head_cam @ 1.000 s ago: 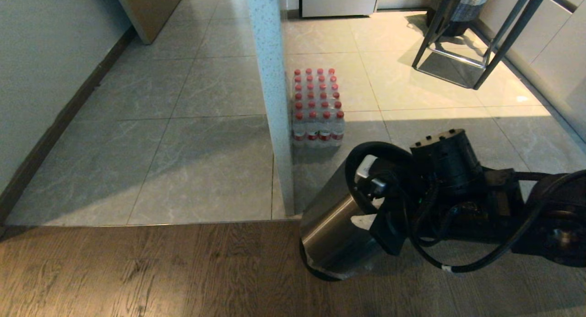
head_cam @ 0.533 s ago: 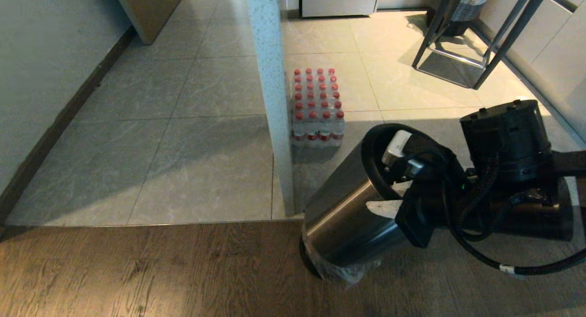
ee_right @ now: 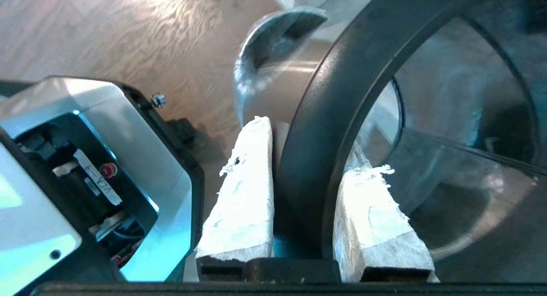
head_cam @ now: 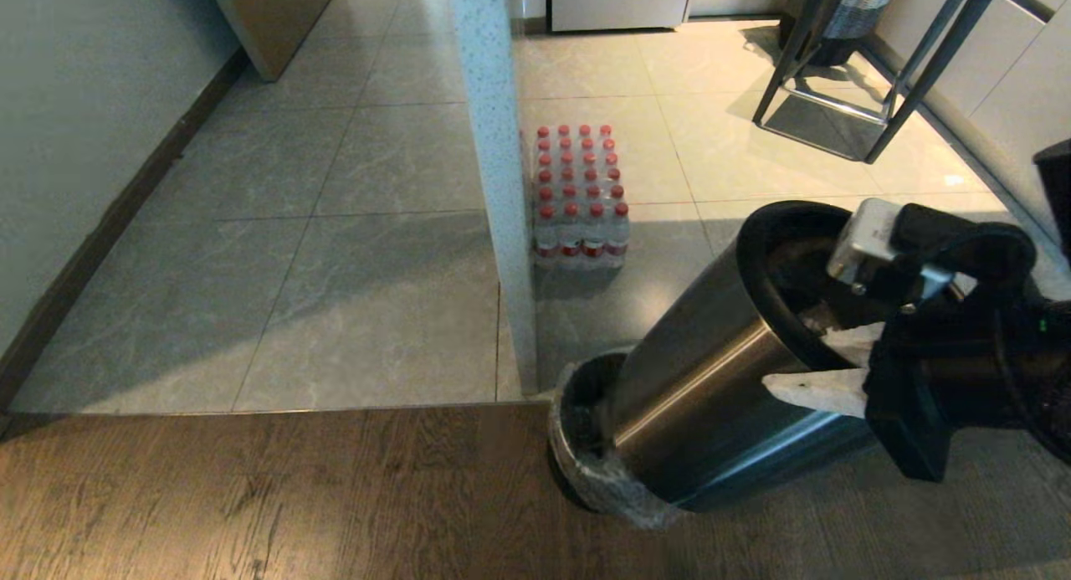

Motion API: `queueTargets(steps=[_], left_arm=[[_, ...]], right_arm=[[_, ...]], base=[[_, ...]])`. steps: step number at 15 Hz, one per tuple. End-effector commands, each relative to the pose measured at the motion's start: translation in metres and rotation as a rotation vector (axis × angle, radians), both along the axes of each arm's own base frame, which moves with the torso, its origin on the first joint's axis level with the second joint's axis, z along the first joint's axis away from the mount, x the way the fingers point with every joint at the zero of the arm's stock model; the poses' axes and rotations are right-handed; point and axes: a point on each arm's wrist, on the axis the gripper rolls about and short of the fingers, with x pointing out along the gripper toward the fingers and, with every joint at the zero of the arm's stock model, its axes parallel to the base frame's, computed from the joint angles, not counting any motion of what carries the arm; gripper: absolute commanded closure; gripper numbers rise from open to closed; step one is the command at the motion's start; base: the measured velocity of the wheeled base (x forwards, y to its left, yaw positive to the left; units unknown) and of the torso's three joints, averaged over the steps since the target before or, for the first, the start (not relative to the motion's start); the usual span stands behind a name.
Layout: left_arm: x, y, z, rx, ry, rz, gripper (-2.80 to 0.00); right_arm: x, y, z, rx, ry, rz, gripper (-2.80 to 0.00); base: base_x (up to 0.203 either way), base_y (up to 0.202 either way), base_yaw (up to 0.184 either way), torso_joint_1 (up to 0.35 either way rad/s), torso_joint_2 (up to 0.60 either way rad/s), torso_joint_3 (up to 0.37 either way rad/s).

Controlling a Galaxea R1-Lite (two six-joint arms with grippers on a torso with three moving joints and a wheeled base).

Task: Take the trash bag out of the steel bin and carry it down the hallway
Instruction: Place the outer trash can on the ground

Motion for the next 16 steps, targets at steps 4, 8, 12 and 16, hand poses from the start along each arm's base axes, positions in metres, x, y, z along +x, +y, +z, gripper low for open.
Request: queueTargets(steps=[4, 8, 12, 16], left_arm=[[0.0, 0.0, 0.0, 0.0, 0.0, 0.0, 0.0], [0.0, 0.0, 0.0, 0.0, 0.0, 0.0, 0.0], [0.0, 0.0, 0.0, 0.0, 0.0, 0.0, 0.0], [0.0, 0.0, 0.0, 0.0, 0.0, 0.0, 0.0]], right_arm=[[-0.014, -0.039, 0.031, 0.072, -0.095, -0.249, 0.0], [0.012, -0.08, 0.014, 0.015, -0.047, -0.635, 0.0], [0.062, -0.136, -0.041, -0.016, 0.168, -1.071, 0.0], [0.13, -0.178, -0.111, 0.059, 0.328, -1.274, 0.0]], base=[[0.0, 0.0, 0.0, 0.0, 0.0, 0.0], [0.0, 0.0, 0.0, 0.0, 0.0, 0.0], [0.0, 0.0, 0.0, 0.0, 0.0, 0.0], [0.0, 0.0, 0.0, 0.0, 0.0, 0.0]])
